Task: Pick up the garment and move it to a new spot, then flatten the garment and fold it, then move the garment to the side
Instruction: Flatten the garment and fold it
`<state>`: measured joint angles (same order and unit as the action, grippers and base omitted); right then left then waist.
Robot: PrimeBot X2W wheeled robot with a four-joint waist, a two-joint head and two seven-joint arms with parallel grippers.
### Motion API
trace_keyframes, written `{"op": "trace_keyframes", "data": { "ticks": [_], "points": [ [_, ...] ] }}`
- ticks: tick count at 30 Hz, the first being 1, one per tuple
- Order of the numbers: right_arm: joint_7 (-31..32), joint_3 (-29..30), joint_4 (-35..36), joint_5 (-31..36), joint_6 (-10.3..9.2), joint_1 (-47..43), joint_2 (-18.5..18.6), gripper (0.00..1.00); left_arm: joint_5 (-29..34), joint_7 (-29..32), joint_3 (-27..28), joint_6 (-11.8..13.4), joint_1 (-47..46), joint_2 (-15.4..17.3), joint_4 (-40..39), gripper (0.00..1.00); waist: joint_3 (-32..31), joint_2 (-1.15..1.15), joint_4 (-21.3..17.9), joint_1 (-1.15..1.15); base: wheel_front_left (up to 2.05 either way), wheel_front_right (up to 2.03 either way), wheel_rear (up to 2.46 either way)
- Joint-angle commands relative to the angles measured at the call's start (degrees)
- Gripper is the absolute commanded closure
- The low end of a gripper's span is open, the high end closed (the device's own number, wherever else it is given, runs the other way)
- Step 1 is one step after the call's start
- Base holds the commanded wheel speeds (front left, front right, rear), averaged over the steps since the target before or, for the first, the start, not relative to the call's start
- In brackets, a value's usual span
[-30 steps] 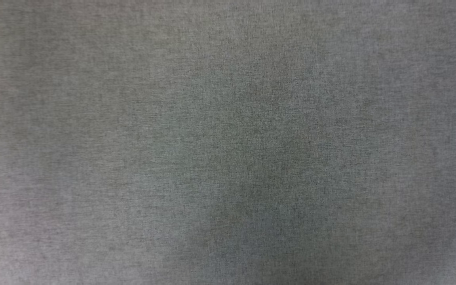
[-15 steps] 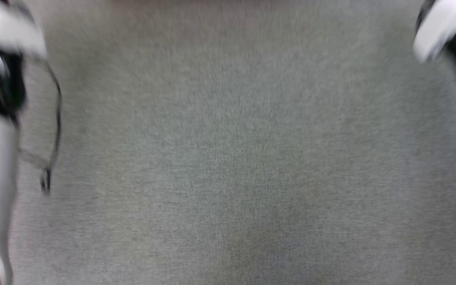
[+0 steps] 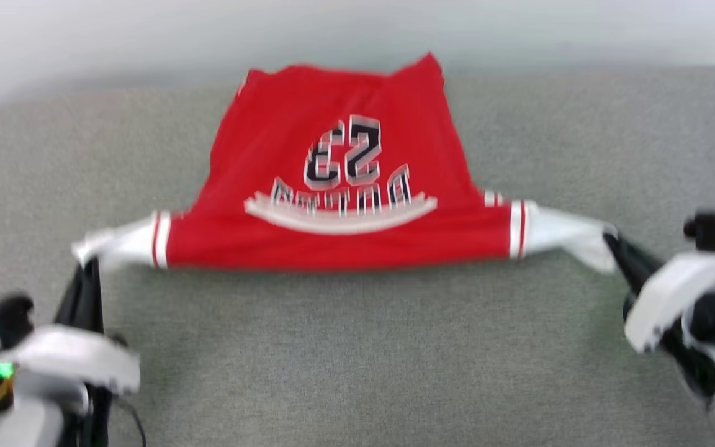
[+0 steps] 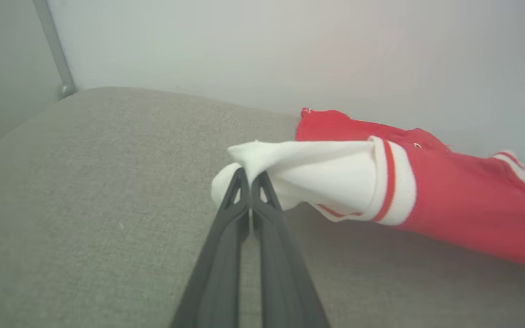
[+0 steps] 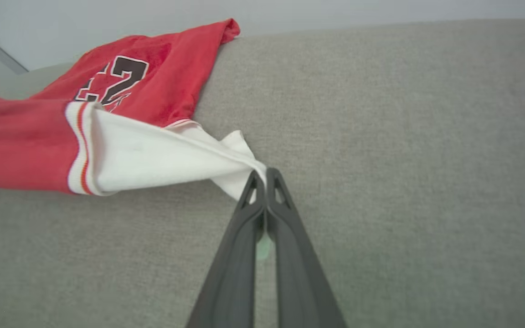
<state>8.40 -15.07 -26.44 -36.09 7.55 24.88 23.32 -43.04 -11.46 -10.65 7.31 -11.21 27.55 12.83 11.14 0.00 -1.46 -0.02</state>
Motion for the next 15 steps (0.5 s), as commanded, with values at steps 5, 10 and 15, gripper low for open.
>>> {"op": "trace_keyframes", "data": {
  "ticks": [5, 10, 15],
  "points": [
    [2.5, 6.5, 5.2, 1.7, -0.13, -12.6, -1.8, 1.0, -0.3, 2.4, 0.0, 5.0, 11.4, 0.1, -7.0, 1.0, -4.5, 0.0, 0.1, 0.02, 0.0, 0.0, 0.0],
    [7.2, 13.5, 12.3, 4.1, -0.12, -24.9, -6.1, 1.0, -0.3, 4.4, -1.6, 8.0, 19.1, -0.7, -10.9, 1.0, -6.8, 0.0, 0.7, 0.02, 0.0, 0.0, 0.0],
    [13.6, 20.1, 19.7, 7.7, -0.11, -34.9, -10.3, 1.0, -0.7, 5.1, -3.2, 9.7, 24.1, -2.5, -13.2, 1.0, -8.0, 0.0, 1.9, 0.02, 0.0, 0.0, 0.0]
  ]
}}
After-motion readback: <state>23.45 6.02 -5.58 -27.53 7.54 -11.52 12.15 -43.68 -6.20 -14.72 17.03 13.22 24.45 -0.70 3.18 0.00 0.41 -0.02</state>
